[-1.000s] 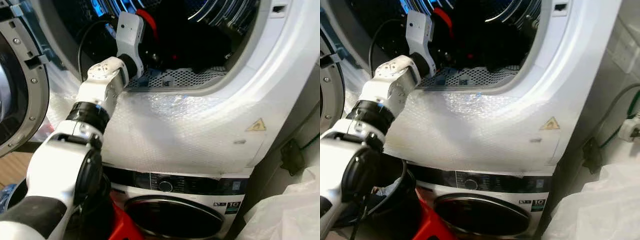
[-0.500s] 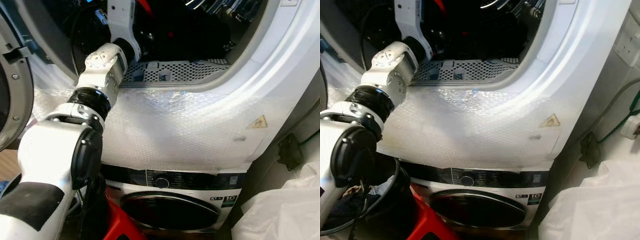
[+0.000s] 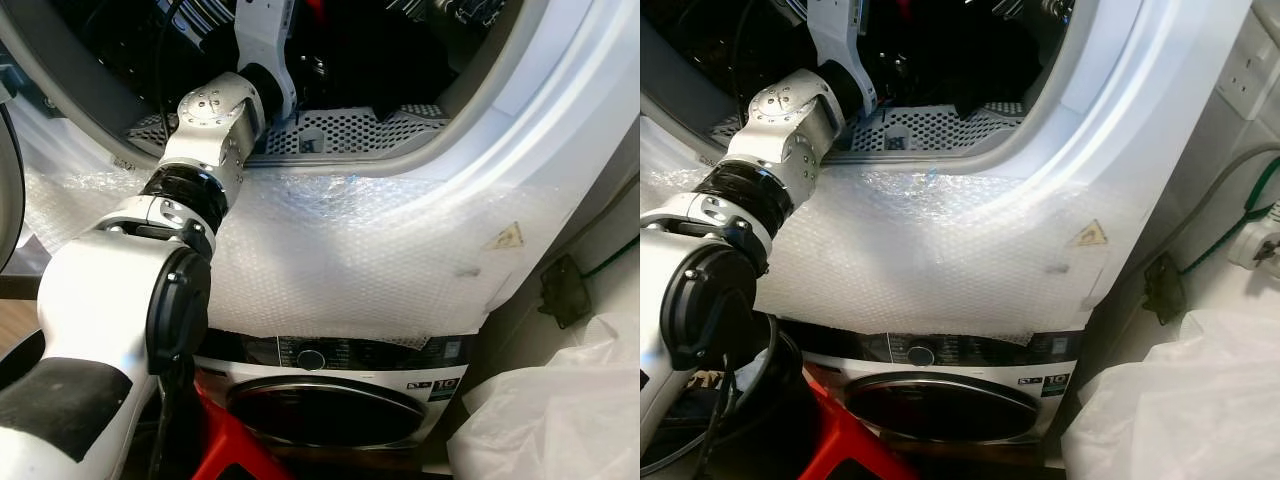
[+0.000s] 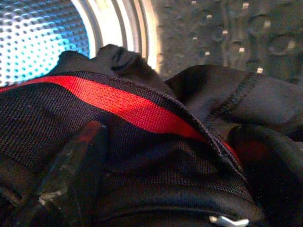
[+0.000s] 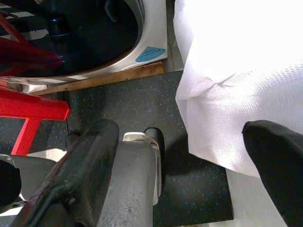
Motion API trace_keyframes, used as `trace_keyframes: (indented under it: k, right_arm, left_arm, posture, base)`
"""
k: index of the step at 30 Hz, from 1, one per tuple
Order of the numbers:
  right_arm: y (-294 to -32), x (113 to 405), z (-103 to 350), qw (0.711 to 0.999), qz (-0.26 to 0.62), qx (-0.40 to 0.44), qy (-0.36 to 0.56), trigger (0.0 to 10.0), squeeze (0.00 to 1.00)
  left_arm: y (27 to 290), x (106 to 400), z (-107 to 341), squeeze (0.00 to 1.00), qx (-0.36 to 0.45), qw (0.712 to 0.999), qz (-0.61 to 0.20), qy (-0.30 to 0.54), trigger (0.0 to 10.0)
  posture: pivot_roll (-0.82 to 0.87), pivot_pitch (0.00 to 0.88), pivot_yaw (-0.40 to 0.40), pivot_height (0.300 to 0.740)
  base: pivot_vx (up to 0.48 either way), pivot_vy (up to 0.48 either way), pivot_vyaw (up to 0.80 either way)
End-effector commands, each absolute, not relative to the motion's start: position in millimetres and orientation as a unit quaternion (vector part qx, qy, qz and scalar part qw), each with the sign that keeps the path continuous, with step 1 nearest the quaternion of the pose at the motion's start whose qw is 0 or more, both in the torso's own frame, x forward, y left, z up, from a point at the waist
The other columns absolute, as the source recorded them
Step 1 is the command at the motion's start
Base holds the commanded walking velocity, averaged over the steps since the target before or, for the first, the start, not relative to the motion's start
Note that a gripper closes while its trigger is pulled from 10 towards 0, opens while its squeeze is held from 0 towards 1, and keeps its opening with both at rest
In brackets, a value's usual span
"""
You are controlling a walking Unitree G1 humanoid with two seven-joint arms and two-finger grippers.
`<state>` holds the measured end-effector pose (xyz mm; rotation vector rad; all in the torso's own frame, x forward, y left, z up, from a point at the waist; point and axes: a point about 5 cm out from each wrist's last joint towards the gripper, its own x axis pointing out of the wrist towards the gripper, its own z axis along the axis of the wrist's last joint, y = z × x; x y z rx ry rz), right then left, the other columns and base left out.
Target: Clothes washing
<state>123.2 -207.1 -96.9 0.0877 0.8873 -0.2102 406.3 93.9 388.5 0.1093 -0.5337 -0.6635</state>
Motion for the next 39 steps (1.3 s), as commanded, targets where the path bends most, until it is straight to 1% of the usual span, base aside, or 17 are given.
trace_keyframes:
  k: [1, 2, 3, 5, 11, 12, 14, 18, 21, 25, 26, 28, 30, 31, 33, 36, 39]
  right_arm:
    - [-189, 90, -112, 0.86, -0.086, 0.056, 0.5, 10.0, 0.0]
    - [-186, 92, -112, 0.861, -0.081, 0.057, 0.499, 10.0, 0.0]
    - [-186, 92, -112, 0.861, -0.081, 0.057, 0.499, 10.0, 0.0]
    - [-181, 98, -111, 0.863, -0.074, 0.06, 0.496, 10.0, 0.0]
    - [-174, 107, -109, 0.868, -0.074, 0.072, 0.485, 10.0, 0.0]
    - [-172, 117, -106, 0.878, -0.076, 0.09, 0.464, 10.0, 0.0]
    - [-168, 129, -102, 0.889, -0.075, 0.11, 0.438, 10.0, 0.0]
    - [-147, 179, -80, 0.925, -0.015, 0.149, 0.35, 10.0, 0.0]
    - [-141, 188, -75, 0.929, 0.002, 0.158, 0.336, 10.0, 0.0]
    - [-119, 213, -59, 0.934, 0.07, 0.187, 0.295, 10.0, 0.0]
    - [-109, 223, -50, 0.935, 0.106, 0.199, 0.273, 10.0, 0.0]
    - [-100, 233, -41, 0.938, 0.133, 0.207, 0.245, 10.0, 0.0]
    - [-99, 236, -39, 0.939, 0.132, 0.203, 0.243, 10.0, 0.0]
    - [-98, 237, -39, 0.94, 0.13, 0.201, 0.244, 10.0, 0.0]
    - [-98, 237, -39, 0.939, 0.128, 0.201, 0.247, 10.0, 0.0]
    - [-102, 234, -43, 0.941, 0.107, 0.193, 0.257, 10.0, 0.0]
    - [-103, 232, -45, 0.939, 0.107, 0.195, 0.263, 10.0, 0.0]
  left_arm:
    - [96, 402, 395, 0.0, 0.074, 0.893, -0.343, -0.284, 10.0]
    - [99, 396, 406, 0.0, 0.08, 0.877, -0.352, -0.317, 10.0]
    - [99, 396, 406, 0.0, 0.08, 0.877, -0.352, -0.317, 10.0]
    - [102, 385, 425, 0.0, 0.109, 0.849, -0.361, -0.369, 10.0]
    - [112, 368, 446, 0.0, 0.129, 0.806, -0.395, -0.422, 10.0]
    - [117, 360, 453, 0.0, 0.145, 0.789, -0.402, -0.442, 10.0]
    - [122, 354, 459, 0.0, 0.148, 0.779, -0.41, -0.451, 10.0]
    - [132, 344, 451, 0.0, 0.169, 0.77, -0.444, -0.426, 10.0]
    - [134, 341, 448, 0.0, 0.168, 0.767, -0.457, -0.417, 10.0]
    - [138, 328, 433, 0.0, 0.128, 0.755, -0.524, -0.373, 10.0]
    - [139, 321, 425, 0.0, 0.115, 0.751, -0.547, -0.352, 10.0]
    - [141, 320, 409, 0.0, 0.116, 0.774, -0.53, -0.328, 10.0]
    - [143, 323, 401, 0.0, 0.104, 0.785, -0.522, -0.316, 10.0]
    - [145, 327, 389, 0.0, 0.094, 0.801, -0.509, -0.299, 10.0]
    - [147, 328, 382, 0.0, 0.086, 0.811, -0.501, -0.289, 10.0]
    - [144, 326, 348, 0.0, 0.072, 0.835, -0.487, -0.244, 10.0]
    - [141, 323, 342, 0.0, 0.049, 0.842, -0.484, -0.234, 10.0]
  posture:
    - [-0.13, 0.116, 0.097, 0.74]
    - [-0.13, 0.11, 0.097, 0.74]
    - [-0.13, 0.11, 0.097, 0.74]
    - [-0.11, 0.093, 0.103, 0.74]
    - [-0.09, 0.079, 0.111, 0.74]
    - [-0.07, 0.073, 0.118, 0.74]
    - [-0.06, 0.067, 0.125, 0.74]
    - [-0.03, 0.041, 0.139, 0.74]
    - [-0.03, 0.032, 0.144, 0.74]
    - [-0.02, 0.014, 0.157, 0.74]
    - [-0.01, 0.006, 0.165, 0.74]
    - [-0.01, 0.006, 0.168, 0.74]
    - [0.0, 0.003, 0.171, 0.74]
    - [0.0, 0.0, 0.172, 0.74]
    - [0.0, 0.0, 0.173, 0.74]
    - [0.0, 0.0, 0.165, 0.74]
    - [0.01, 0.0, 0.163, 0.74]
  base:
    - [0.0, 0.0, 0.0]
    - [0.0, 0.0, 0.0]
    - [0.0, 0.0, 0.0]
    - [0.0, 0.0, 0.0]
    - [0.0, 0.0, 0.0]
    - [0.0, 0.0, 0.0]
    - [0.0, 0.0, 0.0]
    - [0.0, 0.0, 0.0]
    - [0.0, 0.0, 0.0]
    - [0.0, 0.0, 0.0]
    - [0.0, 0.0, 0.0]
    - [0.0, 0.0, 0.0]
    - [0.0, 0.0, 0.0]
    - [0.0, 0.0, 0.0]
    - [0.0, 0.0, 0.0]
    - [0.0, 0.0, 0.0]
    - [0.0, 0.0, 0.0]
